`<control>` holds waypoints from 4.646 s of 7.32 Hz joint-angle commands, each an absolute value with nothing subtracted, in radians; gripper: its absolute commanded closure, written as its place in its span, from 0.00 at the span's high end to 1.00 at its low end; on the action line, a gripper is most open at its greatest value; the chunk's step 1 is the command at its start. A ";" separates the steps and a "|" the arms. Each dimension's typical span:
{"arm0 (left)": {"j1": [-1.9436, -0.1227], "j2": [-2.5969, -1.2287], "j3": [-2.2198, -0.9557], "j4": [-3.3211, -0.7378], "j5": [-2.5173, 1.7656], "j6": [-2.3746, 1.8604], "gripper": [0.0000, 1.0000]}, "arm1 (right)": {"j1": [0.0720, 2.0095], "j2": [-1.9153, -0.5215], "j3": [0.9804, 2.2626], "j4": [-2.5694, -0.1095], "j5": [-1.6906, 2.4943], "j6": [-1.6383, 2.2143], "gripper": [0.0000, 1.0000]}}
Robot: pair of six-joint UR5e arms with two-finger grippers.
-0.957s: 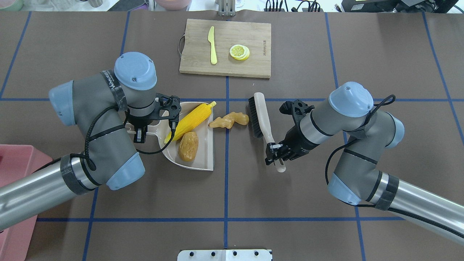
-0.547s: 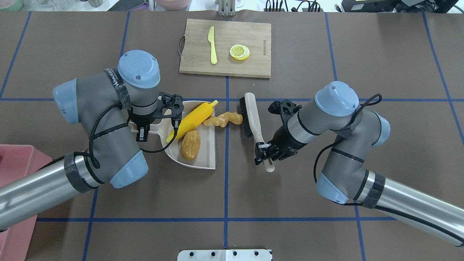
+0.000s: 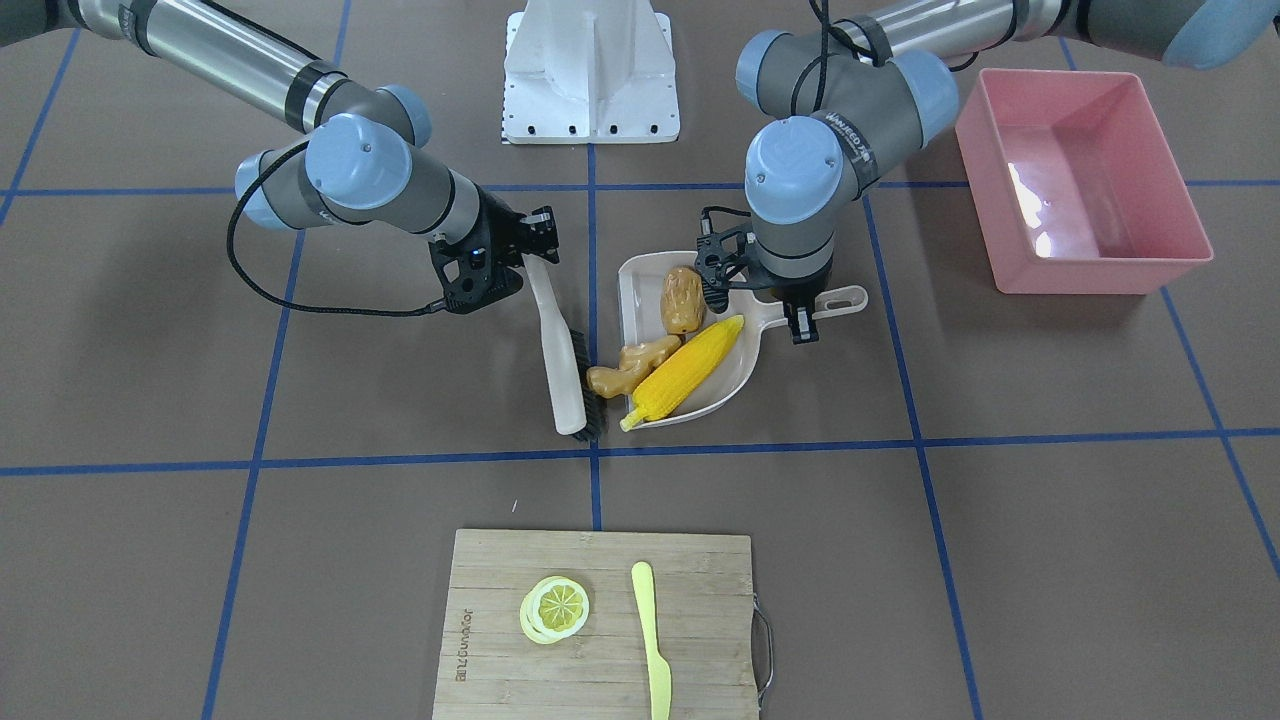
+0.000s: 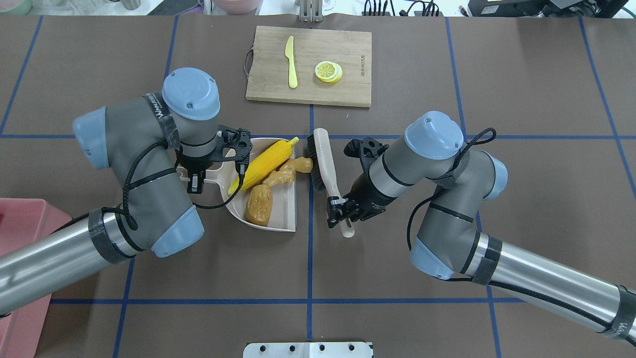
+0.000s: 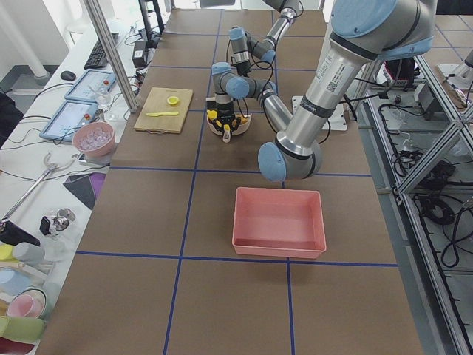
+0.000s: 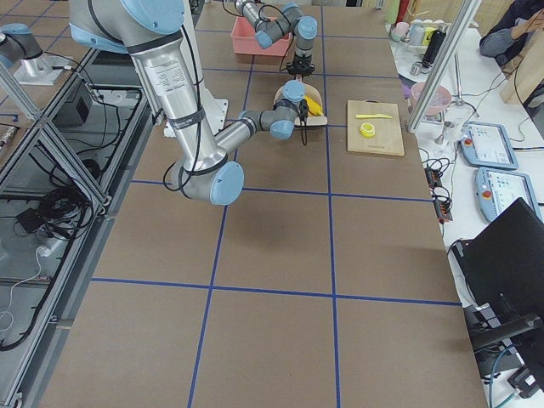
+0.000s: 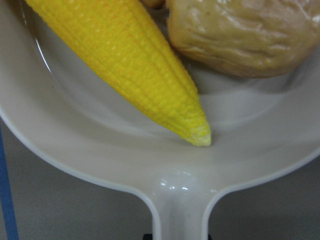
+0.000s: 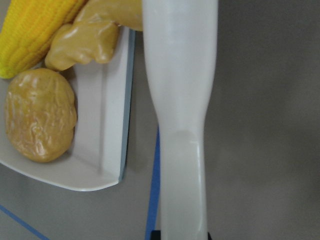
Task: Sweep and dump trash into bin
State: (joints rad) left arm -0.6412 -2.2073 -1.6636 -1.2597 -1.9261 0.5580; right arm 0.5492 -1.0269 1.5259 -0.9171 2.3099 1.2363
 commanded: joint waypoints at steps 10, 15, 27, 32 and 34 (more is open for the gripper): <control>-0.640 -2.206 -1.661 -1.282 -1.924 0.551 0.00 | 0.567 -0.976 1.535 -0.926 2.308 1.331 0.00; -0.640 -2.178 -1.660 -1.435 -1.925 0.479 0.00 | 0.831 -1.112 1.657 -1.055 2.478 1.293 0.00; -1.013 -1.991 -1.983 -1.598 -2.214 0.329 0.00 | 1.089 -1.494 1.769 -1.060 2.401 0.727 0.00; -1.011 -1.644 -2.261 -1.508 -2.140 0.449 0.00 | 1.232 -1.453 1.796 -1.738 2.292 0.061 0.00; -1.014 -1.478 -2.339 -1.531 -2.143 0.452 0.00 | 1.252 -1.468 1.865 -2.002 2.281 0.057 0.00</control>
State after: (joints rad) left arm -1.0117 -1.5747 -2.2902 -1.5176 -2.1428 0.4472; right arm 1.2382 -1.4601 1.8259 -1.8259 2.2825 0.0729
